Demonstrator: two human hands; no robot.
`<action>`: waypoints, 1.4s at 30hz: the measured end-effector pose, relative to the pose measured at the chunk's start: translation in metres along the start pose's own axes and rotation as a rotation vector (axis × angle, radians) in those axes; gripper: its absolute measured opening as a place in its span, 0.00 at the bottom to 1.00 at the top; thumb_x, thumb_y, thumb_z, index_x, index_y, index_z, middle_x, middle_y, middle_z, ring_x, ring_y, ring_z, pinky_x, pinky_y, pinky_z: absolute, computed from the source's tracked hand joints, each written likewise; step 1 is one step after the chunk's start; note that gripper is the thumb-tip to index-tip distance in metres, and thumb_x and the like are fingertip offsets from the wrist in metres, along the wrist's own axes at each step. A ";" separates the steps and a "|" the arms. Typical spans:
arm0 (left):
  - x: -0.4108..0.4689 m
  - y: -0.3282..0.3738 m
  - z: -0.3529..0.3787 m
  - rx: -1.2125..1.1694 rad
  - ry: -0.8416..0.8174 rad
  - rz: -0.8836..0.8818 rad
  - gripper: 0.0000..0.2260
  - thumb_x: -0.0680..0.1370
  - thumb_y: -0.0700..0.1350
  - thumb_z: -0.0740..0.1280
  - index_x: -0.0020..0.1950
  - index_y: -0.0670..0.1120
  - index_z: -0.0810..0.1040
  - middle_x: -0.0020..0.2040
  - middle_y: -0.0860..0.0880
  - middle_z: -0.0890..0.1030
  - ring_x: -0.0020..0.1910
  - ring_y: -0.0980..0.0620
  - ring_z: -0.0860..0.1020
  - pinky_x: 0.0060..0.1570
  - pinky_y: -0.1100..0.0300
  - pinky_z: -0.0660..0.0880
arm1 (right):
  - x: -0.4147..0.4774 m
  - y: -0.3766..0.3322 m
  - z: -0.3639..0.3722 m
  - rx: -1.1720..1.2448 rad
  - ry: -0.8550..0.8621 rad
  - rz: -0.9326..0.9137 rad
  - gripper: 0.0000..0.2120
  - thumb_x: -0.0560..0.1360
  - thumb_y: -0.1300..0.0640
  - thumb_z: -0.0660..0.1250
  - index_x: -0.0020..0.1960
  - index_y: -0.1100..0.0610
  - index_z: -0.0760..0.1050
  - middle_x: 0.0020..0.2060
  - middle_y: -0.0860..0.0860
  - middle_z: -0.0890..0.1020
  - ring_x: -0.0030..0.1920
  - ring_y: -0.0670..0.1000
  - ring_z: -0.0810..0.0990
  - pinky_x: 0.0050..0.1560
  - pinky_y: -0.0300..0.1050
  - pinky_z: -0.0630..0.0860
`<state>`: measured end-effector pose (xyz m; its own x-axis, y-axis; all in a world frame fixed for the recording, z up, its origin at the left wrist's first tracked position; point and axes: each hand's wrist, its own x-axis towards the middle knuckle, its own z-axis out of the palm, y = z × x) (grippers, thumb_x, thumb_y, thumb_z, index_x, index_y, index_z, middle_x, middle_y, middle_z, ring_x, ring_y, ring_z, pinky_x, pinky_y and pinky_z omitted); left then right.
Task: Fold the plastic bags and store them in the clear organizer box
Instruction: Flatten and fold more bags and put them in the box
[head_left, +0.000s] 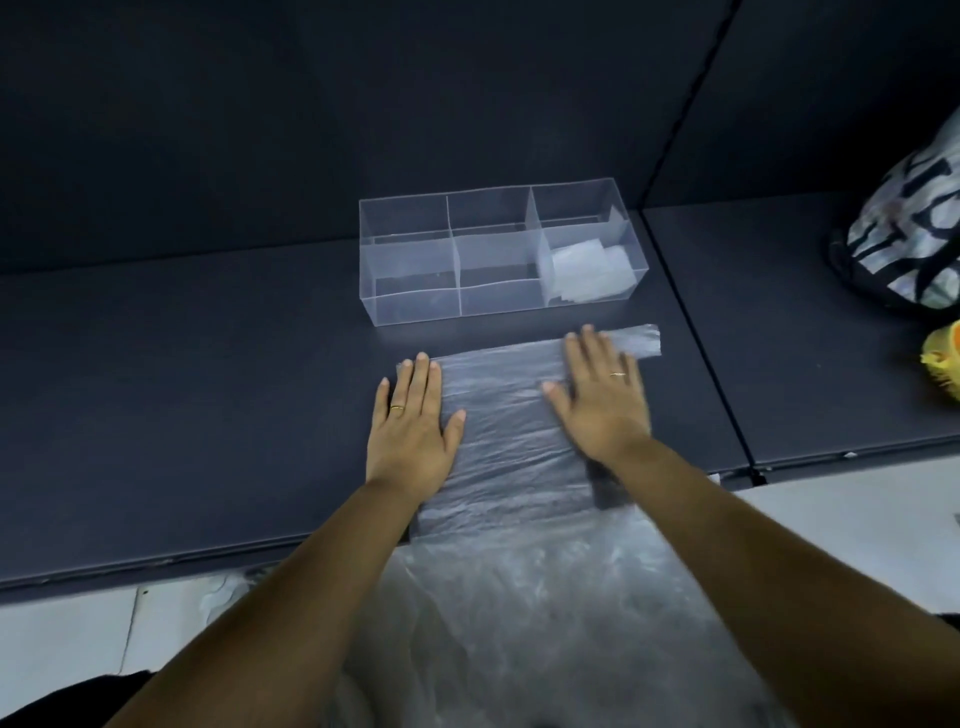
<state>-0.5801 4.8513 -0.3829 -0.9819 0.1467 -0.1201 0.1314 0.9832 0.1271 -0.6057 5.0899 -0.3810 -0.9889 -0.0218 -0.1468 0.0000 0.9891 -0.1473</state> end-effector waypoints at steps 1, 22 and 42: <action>0.001 0.000 0.001 0.018 0.001 0.000 0.30 0.80 0.59 0.39 0.78 0.45 0.39 0.79 0.48 0.40 0.77 0.51 0.38 0.73 0.53 0.33 | 0.002 0.024 -0.004 -0.017 0.006 0.065 0.35 0.78 0.35 0.44 0.79 0.53 0.42 0.78 0.51 0.43 0.77 0.52 0.40 0.74 0.52 0.36; -0.102 -0.015 -0.021 0.007 0.219 0.622 0.16 0.74 0.43 0.60 0.57 0.44 0.83 0.58 0.46 0.82 0.57 0.48 0.81 0.55 0.50 0.78 | -0.136 -0.013 -0.015 0.146 0.244 -0.365 0.08 0.64 0.61 0.78 0.42 0.56 0.81 0.39 0.52 0.81 0.40 0.57 0.80 0.44 0.48 0.69; 0.023 -0.053 -0.075 -1.071 -0.140 -0.490 0.04 0.75 0.46 0.71 0.44 0.46 0.81 0.52 0.49 0.82 0.50 0.53 0.78 0.59 0.60 0.72 | 0.005 0.069 -0.083 0.869 -0.023 0.357 0.08 0.76 0.57 0.69 0.41 0.60 0.79 0.35 0.51 0.78 0.38 0.47 0.75 0.48 0.41 0.71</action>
<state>-0.6197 4.7945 -0.3190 -0.8633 -0.1443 -0.4837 -0.5014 0.3552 0.7890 -0.6230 5.1705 -0.3105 -0.9058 0.2502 -0.3419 0.4228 0.4825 -0.7671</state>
